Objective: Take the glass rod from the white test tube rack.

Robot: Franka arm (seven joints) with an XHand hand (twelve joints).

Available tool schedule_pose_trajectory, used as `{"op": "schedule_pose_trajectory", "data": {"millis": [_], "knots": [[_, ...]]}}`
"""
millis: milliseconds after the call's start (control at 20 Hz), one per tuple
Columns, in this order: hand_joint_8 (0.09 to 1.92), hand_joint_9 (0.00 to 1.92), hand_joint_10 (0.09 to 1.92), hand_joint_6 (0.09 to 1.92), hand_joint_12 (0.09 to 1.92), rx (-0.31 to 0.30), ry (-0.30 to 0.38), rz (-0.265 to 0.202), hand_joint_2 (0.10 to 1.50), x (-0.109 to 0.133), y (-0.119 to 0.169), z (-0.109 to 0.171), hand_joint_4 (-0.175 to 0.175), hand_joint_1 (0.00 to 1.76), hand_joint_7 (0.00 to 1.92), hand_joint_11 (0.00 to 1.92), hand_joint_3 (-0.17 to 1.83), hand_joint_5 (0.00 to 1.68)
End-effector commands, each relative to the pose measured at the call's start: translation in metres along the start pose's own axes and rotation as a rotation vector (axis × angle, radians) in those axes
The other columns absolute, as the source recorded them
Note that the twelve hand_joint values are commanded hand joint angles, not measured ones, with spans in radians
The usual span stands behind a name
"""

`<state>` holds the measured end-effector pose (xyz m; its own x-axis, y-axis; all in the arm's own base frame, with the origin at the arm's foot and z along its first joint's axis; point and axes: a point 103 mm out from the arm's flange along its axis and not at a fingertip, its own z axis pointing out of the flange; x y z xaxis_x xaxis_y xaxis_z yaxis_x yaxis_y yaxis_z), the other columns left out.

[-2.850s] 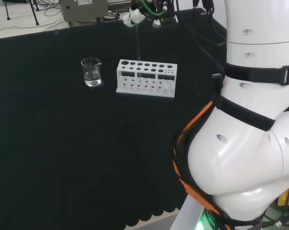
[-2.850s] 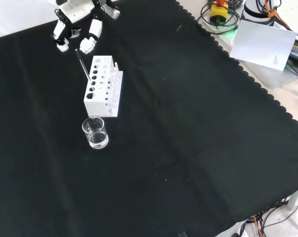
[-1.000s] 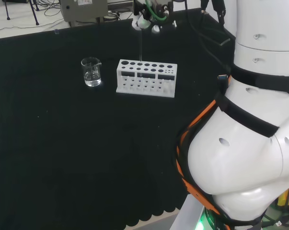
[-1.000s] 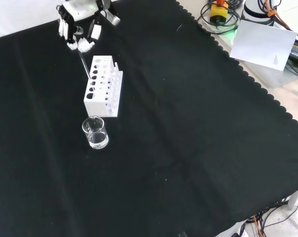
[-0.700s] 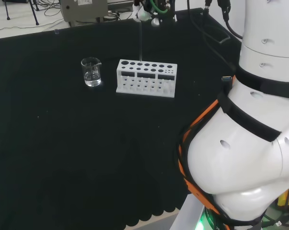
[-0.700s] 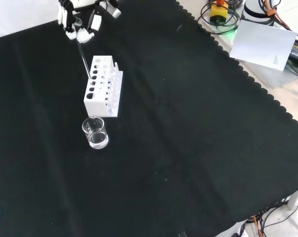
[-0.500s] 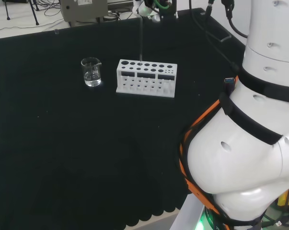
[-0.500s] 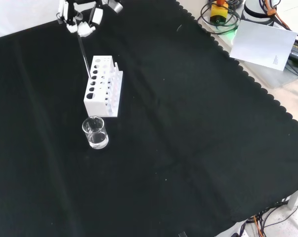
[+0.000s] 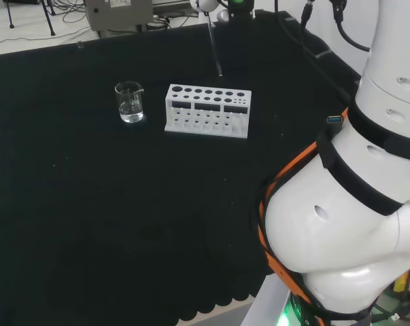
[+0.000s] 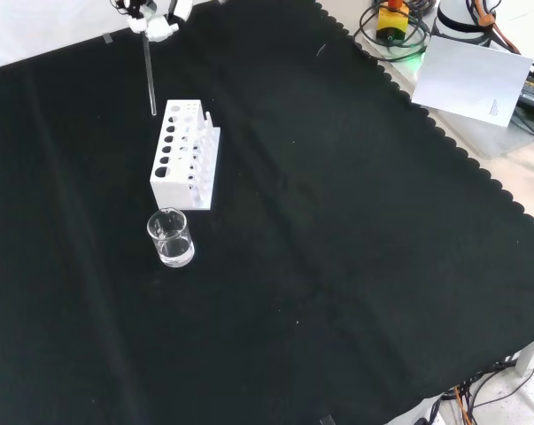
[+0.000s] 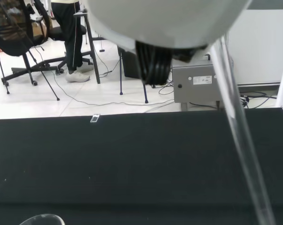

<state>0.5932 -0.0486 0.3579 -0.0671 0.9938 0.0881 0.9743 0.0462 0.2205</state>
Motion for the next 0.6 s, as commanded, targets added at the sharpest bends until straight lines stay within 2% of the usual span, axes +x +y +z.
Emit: {"op": "schedule_pose_trajectory", "data": {"millis": [50, 600], "knots": [[1.11, 1.67, 0.78, 0.31, 0.65, -0.039, 0.015, -0.009, 0.5, 0.0222, -0.009, -0.0173, -0.175, 1.33, 1.25, 1.67, 0.95, 1.41], [1.11, 1.67, 0.77, 0.3, 0.65, -0.036, 0.015, -0.048, 0.5, 0.0315, -0.0155, -0.0183, -0.175, 1.33, 1.25, 1.68, 0.95, 1.42]]}}
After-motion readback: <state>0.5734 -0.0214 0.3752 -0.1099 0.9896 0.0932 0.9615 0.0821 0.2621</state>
